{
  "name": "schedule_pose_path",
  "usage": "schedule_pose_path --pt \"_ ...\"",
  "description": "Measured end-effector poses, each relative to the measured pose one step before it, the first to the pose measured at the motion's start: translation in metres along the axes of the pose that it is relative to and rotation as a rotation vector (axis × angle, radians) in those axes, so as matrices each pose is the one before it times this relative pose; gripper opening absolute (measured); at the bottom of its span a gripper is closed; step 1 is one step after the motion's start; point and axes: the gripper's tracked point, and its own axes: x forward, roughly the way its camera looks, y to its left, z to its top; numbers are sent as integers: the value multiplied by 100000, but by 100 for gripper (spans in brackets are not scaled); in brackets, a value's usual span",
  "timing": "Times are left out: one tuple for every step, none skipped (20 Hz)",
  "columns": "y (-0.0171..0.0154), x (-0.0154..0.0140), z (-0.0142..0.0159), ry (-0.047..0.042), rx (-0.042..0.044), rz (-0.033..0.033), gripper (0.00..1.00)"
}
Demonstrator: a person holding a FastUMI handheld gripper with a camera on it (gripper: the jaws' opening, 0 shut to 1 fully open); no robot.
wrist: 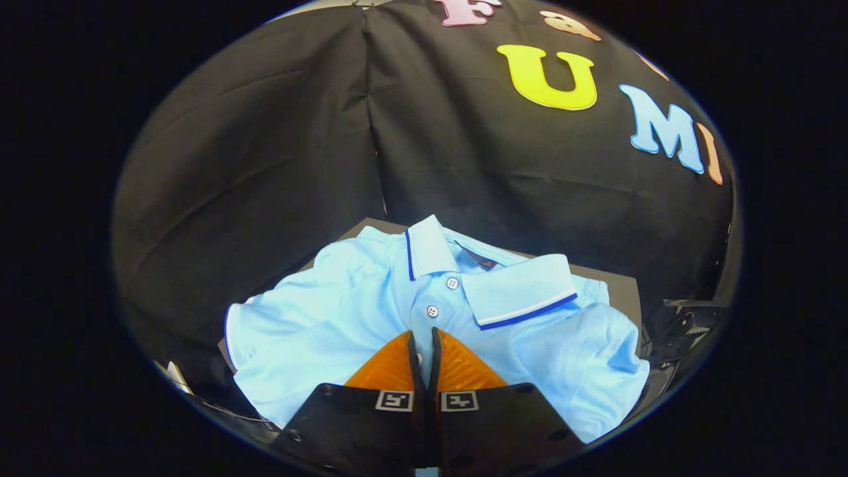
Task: Put the clothes into the washing machine and then close the washing machine lid.
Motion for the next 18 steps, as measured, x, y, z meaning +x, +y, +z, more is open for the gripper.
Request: schedule_pose_path --pt "142 -336 590 -3067 680 906 1" --pt "212 -666 425 -2140 255 555 1" --pt "101 -426 558 -1730 -400 552 1" --pt "12 -496 409 -1960 -507 -155 1" --pt "-51 -497 400 -1515 -741 128 1" --pt "-58 -356 294 -1605 -685 -45 1" --pt "-32 -534 440 -1724 -662 354 1" --pt "20 -480 -130 -1367 -940 294 1" --pt "-84 -631 235 -1336 -889 35 1" --pt "-145 -673 132 -1047 -912 -410 1" --pt "-150 -558 298 -1412 -695 -430 1" --pt "-293 -487 420 -1558 -284 -398 1" --pt "-149 -568 152 -1021 37 -3 1" --pt "-427 -398 221 -1033 602 20 1" --pt "-391 -465 268 -835 788 -78 1" --pt "-323 -682 210 -781 639 75 1" --pt "-549 -529 338 -1005 628 -696 1" --pt "-377 -583 174 -826 103 -578 1"
